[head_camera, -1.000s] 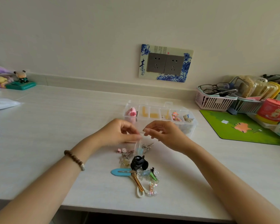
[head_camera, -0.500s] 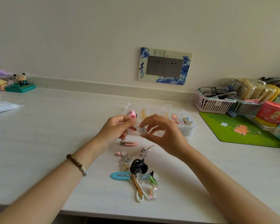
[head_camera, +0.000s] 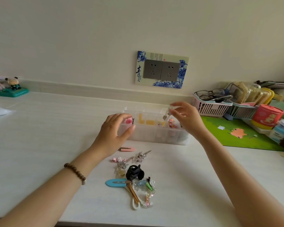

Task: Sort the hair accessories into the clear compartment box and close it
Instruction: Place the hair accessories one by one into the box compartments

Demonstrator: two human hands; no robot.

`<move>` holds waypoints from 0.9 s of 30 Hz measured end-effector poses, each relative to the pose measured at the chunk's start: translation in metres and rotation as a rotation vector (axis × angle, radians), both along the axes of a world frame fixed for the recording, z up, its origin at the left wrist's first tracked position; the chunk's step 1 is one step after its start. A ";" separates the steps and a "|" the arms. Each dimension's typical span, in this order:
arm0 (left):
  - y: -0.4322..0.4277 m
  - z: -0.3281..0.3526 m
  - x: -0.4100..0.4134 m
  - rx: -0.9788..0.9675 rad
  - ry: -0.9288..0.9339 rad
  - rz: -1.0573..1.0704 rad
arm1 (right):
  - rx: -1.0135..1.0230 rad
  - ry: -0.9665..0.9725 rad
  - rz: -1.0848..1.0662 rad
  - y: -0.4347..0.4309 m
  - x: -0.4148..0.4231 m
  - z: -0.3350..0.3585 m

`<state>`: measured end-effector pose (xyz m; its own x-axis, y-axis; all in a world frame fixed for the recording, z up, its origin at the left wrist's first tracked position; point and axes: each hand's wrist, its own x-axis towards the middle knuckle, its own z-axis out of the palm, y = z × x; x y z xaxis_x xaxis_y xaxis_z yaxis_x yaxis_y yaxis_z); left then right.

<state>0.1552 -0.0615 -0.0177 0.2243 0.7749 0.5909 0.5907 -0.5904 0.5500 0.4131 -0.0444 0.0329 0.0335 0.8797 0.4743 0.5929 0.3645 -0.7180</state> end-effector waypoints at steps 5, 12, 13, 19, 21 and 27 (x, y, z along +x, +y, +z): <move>0.005 -0.008 0.000 -0.040 0.054 -0.019 | -0.047 -0.398 -0.053 0.008 -0.003 -0.011; 0.005 -0.008 -0.001 -0.075 0.074 -0.037 | 0.057 -0.586 0.033 0.001 -0.009 -0.012; 0.005 -0.008 -0.001 -0.080 0.082 -0.038 | 0.038 -0.637 0.024 0.001 -0.009 -0.012; 0.001 -0.006 -0.003 -0.089 0.097 -0.068 | 0.124 -0.712 0.031 -0.008 -0.017 -0.013; 0.002 -0.005 -0.005 -0.083 0.095 -0.070 | 0.260 -0.582 0.087 -0.018 -0.022 -0.011; 0.009 -0.007 -0.012 -0.139 0.118 -0.109 | -0.150 -0.386 0.511 -0.042 -0.047 -0.015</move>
<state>0.1432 -0.0521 -0.0246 0.3727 0.8144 0.4447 0.5926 -0.5777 0.5613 0.3660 -0.0863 0.0175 -0.5538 0.7974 0.2399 0.5969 0.5810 -0.5534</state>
